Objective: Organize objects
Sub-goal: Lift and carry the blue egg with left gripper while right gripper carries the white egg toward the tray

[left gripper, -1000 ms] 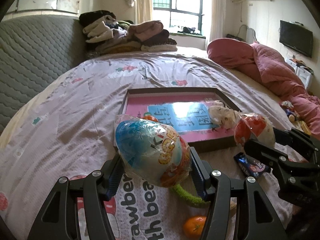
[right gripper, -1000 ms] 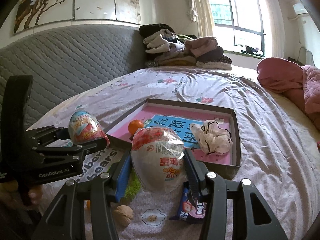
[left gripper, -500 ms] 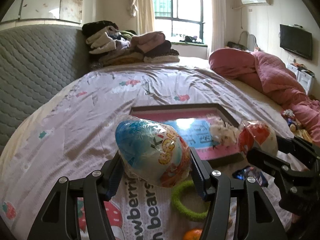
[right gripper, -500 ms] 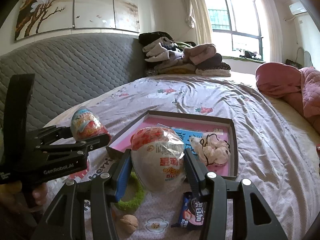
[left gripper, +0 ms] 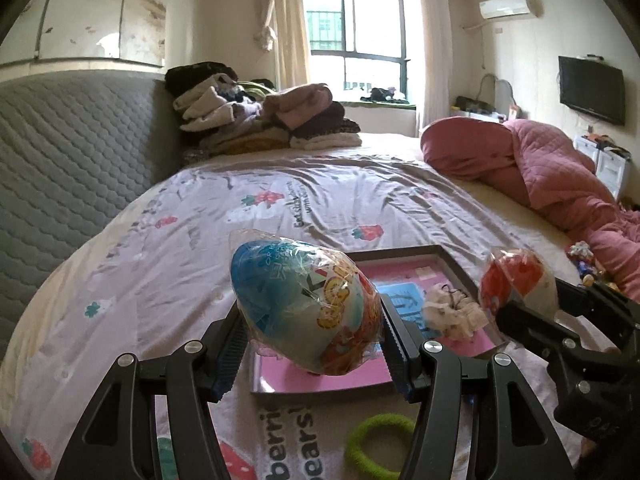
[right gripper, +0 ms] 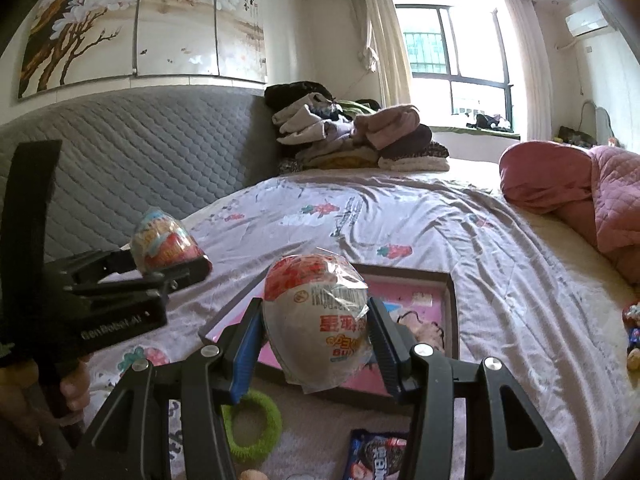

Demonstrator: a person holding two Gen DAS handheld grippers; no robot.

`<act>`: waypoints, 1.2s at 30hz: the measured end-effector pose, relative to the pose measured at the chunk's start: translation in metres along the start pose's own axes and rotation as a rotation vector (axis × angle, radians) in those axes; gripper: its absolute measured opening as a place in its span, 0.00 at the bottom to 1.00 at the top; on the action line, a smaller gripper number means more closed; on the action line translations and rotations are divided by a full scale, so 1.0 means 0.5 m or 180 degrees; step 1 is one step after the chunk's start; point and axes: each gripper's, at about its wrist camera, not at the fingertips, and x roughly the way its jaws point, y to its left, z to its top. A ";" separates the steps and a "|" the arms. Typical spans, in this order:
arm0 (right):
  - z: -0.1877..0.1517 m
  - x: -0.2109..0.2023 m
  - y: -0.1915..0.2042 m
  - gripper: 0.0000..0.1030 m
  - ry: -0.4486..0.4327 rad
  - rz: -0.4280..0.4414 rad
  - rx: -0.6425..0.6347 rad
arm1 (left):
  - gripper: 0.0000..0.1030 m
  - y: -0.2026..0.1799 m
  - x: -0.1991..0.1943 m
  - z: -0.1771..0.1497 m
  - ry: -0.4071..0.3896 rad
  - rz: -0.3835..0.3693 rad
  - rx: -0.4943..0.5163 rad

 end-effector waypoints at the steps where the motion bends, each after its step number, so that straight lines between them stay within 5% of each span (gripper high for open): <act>1: 0.005 0.002 -0.002 0.49 -0.0010 0.0000 0.0005 | 0.60 -0.004 0.003 0.005 -0.0005 -0.0016 0.0012; 25: 0.077 0.072 -0.019 0.49 -0.0178 -0.0087 -0.0216 | 0.60 0.026 0.117 0.085 -0.0061 0.0126 -0.0008; 36: 0.026 0.161 -0.056 0.49 0.0320 -0.0258 -0.0206 | 0.60 -0.022 0.206 0.037 0.0225 0.0103 0.0235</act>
